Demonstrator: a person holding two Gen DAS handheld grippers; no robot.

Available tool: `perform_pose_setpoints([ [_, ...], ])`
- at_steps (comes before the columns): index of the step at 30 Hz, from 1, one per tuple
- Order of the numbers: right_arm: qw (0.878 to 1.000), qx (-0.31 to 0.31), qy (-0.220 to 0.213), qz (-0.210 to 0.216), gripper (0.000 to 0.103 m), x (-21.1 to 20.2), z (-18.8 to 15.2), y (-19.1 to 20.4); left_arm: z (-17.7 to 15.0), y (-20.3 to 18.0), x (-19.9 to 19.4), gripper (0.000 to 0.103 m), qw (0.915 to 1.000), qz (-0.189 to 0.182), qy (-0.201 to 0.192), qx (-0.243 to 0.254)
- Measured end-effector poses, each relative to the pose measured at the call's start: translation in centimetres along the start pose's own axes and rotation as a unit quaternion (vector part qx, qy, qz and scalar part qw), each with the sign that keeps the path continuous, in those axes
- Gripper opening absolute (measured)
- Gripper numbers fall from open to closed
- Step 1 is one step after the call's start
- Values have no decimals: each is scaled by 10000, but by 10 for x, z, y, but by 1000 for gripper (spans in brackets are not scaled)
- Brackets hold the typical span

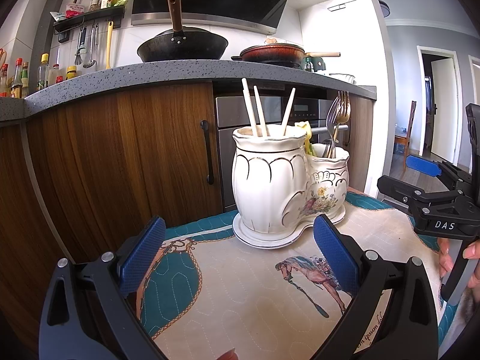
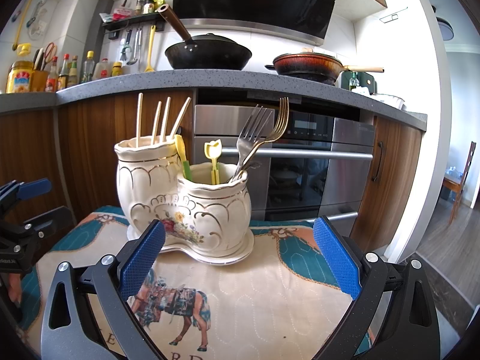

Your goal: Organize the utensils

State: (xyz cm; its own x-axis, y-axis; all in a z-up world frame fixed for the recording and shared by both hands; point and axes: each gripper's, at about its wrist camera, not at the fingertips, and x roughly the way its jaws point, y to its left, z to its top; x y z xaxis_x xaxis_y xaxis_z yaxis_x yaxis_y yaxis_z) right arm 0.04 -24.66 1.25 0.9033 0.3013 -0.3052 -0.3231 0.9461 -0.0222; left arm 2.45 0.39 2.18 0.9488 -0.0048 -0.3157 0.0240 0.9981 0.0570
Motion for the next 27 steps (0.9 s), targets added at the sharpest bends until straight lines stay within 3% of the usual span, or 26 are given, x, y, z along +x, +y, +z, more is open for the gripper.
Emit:
perform_pose_setpoints([
  [27, 10000, -2, 14, 0, 98, 0, -1, -1, -1, 1, 0, 97, 10000, -5, 40, 22],
])
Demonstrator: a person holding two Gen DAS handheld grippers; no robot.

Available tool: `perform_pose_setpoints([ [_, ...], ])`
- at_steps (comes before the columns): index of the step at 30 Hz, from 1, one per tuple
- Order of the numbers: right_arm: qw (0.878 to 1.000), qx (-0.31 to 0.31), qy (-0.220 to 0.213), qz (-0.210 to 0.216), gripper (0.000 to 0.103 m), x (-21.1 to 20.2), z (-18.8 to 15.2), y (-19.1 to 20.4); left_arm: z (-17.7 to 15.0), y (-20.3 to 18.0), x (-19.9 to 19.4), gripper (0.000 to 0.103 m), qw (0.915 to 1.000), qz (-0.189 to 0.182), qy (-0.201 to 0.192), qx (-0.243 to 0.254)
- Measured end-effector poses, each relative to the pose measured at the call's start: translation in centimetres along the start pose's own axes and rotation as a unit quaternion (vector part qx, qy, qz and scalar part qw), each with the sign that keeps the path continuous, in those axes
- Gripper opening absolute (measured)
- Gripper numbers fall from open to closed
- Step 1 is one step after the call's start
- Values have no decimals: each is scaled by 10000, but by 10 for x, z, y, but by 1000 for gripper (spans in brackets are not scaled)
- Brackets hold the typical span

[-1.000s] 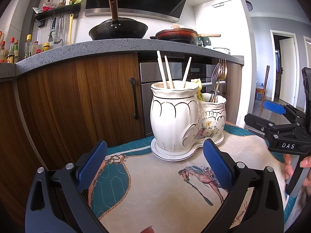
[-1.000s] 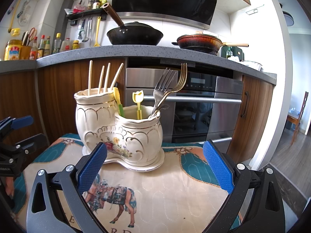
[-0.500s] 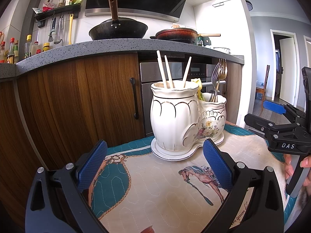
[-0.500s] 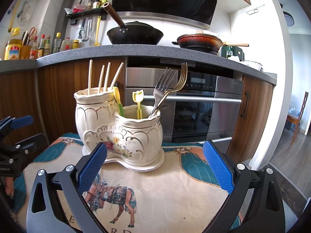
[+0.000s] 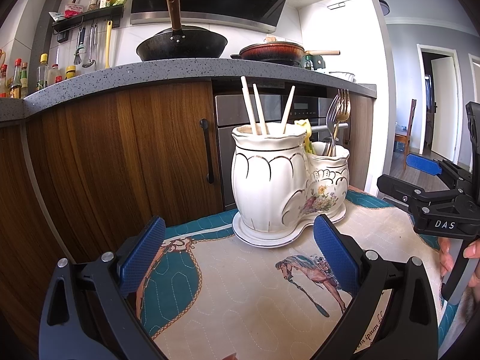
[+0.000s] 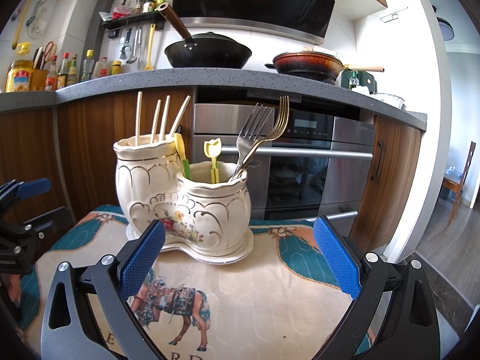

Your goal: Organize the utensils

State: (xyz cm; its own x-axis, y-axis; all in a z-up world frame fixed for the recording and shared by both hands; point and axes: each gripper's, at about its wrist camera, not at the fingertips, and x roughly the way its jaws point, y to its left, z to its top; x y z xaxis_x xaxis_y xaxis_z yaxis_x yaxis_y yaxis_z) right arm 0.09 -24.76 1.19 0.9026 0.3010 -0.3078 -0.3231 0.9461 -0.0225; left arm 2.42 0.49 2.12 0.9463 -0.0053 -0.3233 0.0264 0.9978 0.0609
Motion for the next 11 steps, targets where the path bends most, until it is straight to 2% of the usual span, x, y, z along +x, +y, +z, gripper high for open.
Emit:
perform_pose_setpoints([
  [11, 10000, -2, 9, 0, 98, 0, -1, -1, 1, 1, 3, 98, 9999, 75, 101, -54],
])
